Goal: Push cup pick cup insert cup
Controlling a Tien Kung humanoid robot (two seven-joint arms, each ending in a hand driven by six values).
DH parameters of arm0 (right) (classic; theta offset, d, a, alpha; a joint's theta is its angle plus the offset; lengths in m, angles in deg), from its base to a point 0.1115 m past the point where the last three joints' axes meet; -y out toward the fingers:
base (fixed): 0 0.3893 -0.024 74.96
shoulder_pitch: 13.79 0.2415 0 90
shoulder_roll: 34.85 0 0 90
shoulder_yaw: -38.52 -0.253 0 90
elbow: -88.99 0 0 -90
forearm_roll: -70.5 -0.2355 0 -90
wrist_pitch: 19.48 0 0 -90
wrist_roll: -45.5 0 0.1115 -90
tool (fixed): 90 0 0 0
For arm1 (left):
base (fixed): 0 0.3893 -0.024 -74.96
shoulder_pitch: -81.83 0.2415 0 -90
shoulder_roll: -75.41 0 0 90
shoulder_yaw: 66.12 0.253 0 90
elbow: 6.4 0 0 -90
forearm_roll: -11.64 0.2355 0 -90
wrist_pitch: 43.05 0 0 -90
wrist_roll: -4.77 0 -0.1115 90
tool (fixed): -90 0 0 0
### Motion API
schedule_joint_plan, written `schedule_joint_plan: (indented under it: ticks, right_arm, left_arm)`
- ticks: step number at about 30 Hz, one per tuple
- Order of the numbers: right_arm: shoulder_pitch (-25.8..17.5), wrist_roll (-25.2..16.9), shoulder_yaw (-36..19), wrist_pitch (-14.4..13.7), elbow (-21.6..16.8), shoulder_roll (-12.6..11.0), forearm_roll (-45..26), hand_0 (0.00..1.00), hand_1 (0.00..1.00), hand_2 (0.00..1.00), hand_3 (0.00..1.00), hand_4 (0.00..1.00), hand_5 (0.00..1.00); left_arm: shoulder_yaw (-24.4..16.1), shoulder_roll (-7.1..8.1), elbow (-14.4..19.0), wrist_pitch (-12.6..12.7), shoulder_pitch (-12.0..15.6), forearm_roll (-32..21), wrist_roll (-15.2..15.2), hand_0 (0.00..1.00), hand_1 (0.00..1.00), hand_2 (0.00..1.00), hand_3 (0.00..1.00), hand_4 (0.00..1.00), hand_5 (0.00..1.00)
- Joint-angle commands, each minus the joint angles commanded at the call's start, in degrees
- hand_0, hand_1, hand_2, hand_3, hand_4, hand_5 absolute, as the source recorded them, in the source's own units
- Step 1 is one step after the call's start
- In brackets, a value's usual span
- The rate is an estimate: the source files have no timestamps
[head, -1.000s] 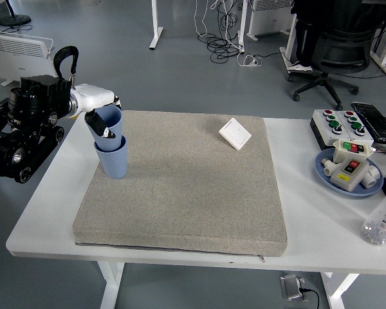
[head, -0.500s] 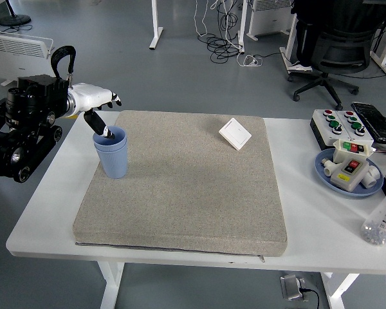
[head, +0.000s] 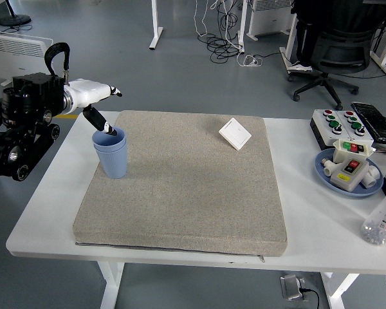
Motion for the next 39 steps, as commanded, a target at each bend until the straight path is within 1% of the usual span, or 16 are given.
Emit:
schedule_joint_plan:
  ticks: [1,6,7,10,11,12,13,17,21,25,29,30,34,35,37,39]
  right_arm:
    - [0.0,0.0,0.0,0.0,0.0,0.0,0.0,0.752,0.632,0.634,0.563,0.08,0.441]
    - [0.0,0.0,-0.3,0.0,0.0,0.0,0.2,0.752,0.632,0.634,0.563,0.08,0.441]
    - [0.0,0.1,-0.4,0.0,0.0,0.0,0.4,0.752,0.632,0.636,0.562,0.081,0.445]
    - [0.1,0.0,-0.6,-0.1,0.0,0.1,0.3,0.752,0.632,0.636,0.562,0.081,0.445]
    - [0.1,0.0,-0.6,-0.1,0.0,0.1,0.0,0.752,0.632,0.636,0.562,0.081,0.445]
    - [0.0,-0.1,-0.6,-0.1,0.0,0.1,0.0,0.752,0.632,0.636,0.562,0.081,0.445]
    - [0.0,-0.1,-0.8,-0.1,0.0,0.1,0.1,0.752,0.632,0.635,0.562,0.081,0.446]
    - [0.0,-0.1,-0.9,-0.1,0.0,0.1,0.3,0.752,0.632,0.635,0.562,0.081,0.446]
    - [-0.2,-0.1,-1.2,-0.1,0.0,0.2,0.3,0.752,0.631,0.635,0.562,0.08,0.445]
    - [-0.4,-0.2,-1.6,-0.2,0.0,0.2,0.1,0.753,0.632,0.633,0.562,0.08,0.447]
    - [-0.7,-0.2,-2.3,-0.2,0.0,0.5,0.4,0.753,0.632,0.633,0.562,0.08,0.447]
    - [-0.8,-0.2,-2.4,-0.2,0.0,0.5,0.5,0.753,0.632,0.633,0.562,0.08,0.447]
    - [-1.0,-0.1,-2.7,-0.2,0.0,0.6,0.9,0.752,0.631,0.633,0.562,0.08,0.445]
    - [-1.0,-0.1,-2.7,-0.2,0.0,0.6,0.9,0.752,0.631,0.633,0.562,0.08,0.445]
    - [-1.1,-0.2,-2.9,-0.2,0.0,0.7,0.9,0.752,0.631,0.633,0.563,0.08,0.445]
    - [-1.2,-0.2,-3.0,-0.2,0.0,0.8,0.9,0.752,0.631,0.633,0.563,0.08,0.445]
  left_arm:
    - [-0.8,0.09,-0.1,1.7,0.3,-2.6,-0.6,0.811,0.866,0.998,0.978,0.844,0.809]
    - [-4.4,0.71,-0.2,8.6,2.2,-13.1,-2.2,0.811,0.866,0.998,0.978,0.844,0.809]
    - [-5.4,0.9,0.0,10.0,2.7,-15.7,-2.5,0.796,0.845,0.95,0.877,0.654,0.998]
    - [-7.8,2.07,0.9,13.4,4.5,-22.6,-3.7,0.796,0.845,0.95,0.877,0.654,0.998]
    - [-9.3,2.82,1.4,14.9,5.7,-24.9,-4.7,0.796,0.845,0.95,0.877,0.654,0.998]
    - [-9.9,3.04,1.6,15.6,6.0,-27.5,-5.0,0.796,0.845,0.95,0.877,0.654,0.998]
    - [-11.1,3.34,1.9,16.6,6.8,-29.7,-5.3,0.785,0.833,0.937,0.861,0.623,0.998]
    - [-16.6,4.74,3.6,20.9,9.8,-39.4,-5.6,0.785,0.833,0.937,0.861,0.623,0.998]
    - [-21.3,6.37,5.6,21.9,13.2,-49.1,-5.1,0.791,0.836,0.934,0.857,0.624,0.998]
    - [-25.4,7.44,8.4,20.9,17.7,-58.7,-5.8,0.811,0.849,0.939,0.865,0.615,0.998]
    - [-29.0,6.99,12.2,19.8,23.4,-68.4,-4.9,0.811,0.849,0.939,0.865,0.615,0.998]
    - [-29.3,6.84,12.7,19.7,24.2,-70.7,-4.8,0.811,0.849,0.939,0.865,0.615,0.998]
    - [-30.8,5.85,16.4,18.7,30.0,-80.3,-4.1,0.816,0.852,0.94,0.868,0.617,0.998]
    - [-30.9,5.78,16.7,18.7,30.6,-82.6,-4.0,0.816,0.852,0.94,0.868,0.617,0.998]
    - [-32.1,4.68,19.2,18.5,34.2,-87.8,-3.8,0.819,0.853,0.938,0.868,0.614,0.998]
    - [-32.9,3.85,20.5,18.7,36.5,-92.6,-3.6,0.819,0.853,0.938,0.868,0.614,0.998]
